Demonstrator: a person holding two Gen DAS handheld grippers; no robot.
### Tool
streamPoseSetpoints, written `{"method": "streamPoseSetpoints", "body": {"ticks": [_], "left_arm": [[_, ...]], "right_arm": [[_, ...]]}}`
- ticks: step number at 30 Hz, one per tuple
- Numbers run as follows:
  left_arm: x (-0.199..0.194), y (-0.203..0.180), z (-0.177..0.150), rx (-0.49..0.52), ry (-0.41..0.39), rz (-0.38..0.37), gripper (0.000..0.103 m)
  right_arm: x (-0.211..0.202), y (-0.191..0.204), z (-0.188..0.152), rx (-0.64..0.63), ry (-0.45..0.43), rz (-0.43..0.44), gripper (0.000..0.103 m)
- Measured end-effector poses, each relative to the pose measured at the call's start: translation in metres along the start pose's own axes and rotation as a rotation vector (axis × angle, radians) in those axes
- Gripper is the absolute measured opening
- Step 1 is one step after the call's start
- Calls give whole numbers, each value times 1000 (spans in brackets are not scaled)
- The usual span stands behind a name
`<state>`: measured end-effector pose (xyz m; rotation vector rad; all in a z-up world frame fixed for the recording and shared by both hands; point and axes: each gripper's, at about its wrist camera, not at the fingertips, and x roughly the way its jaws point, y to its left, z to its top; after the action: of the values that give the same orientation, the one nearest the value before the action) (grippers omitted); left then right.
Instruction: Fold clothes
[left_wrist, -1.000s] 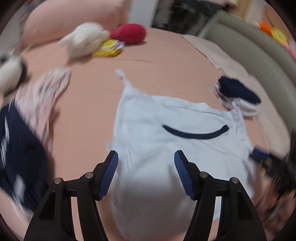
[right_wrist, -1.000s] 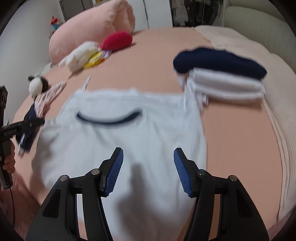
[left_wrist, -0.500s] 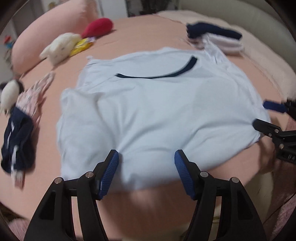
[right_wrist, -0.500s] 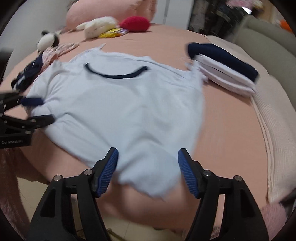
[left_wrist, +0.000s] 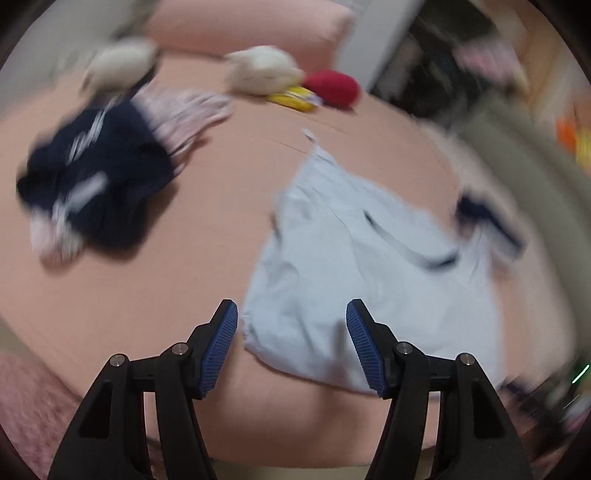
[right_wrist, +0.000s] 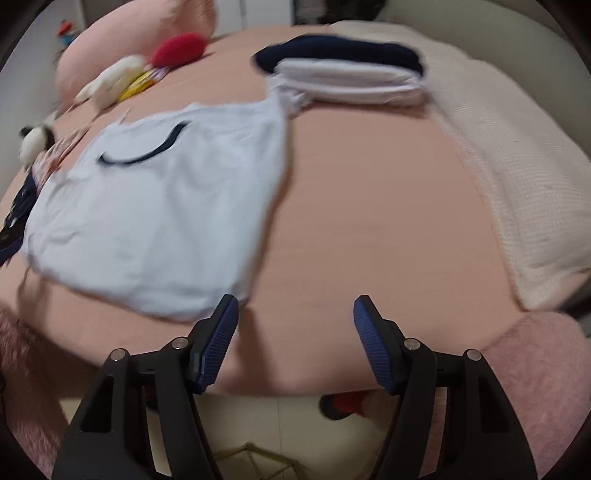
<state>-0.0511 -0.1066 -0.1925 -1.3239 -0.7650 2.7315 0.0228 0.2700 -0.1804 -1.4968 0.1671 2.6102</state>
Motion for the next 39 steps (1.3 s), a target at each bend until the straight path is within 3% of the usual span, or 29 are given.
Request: {"method": "streamPoseSetpoints", "body": {"ticks": [4,6,8,9,12,16,20,24,27,30,34,39], "left_arm": [[11,7,2,-13,77,3,64],[18,-1,2,17,109,57,64],[21,-4,-1,58,108,180,64],[20,-5,-1,67,101,200,64],[13,-6,0,61,67,115,64],[2,-8,2,51,22,1,63],[-4,-30,-2,131,-4,-101,63],[9,-72,-20,262,63,-208,63],[26,-123,-44,438,134,-215,63],[48,-161,-67,548,201,-175,63],[68,-172,-85,576,223,-102,63],[62,-158,-90,558,210,-134,64]], "right_arm": [[7,13,5,-5,25,97,65],[12,20,7,-18,41,124,64],[14,24,1,-69,54,38,70],[12,21,-1,-75,53,6,71],[-2,-6,-3,29,43,-70,69],[0,-33,-1,190,67,42,68],[12,-3,6,64,69,63,67],[17,20,12,-28,46,65,67],[18,11,18,28,39,135,66],[16,10,18,36,30,175,64],[19,12,22,27,18,211,63],[22,21,34,8,-8,300,60]]}}
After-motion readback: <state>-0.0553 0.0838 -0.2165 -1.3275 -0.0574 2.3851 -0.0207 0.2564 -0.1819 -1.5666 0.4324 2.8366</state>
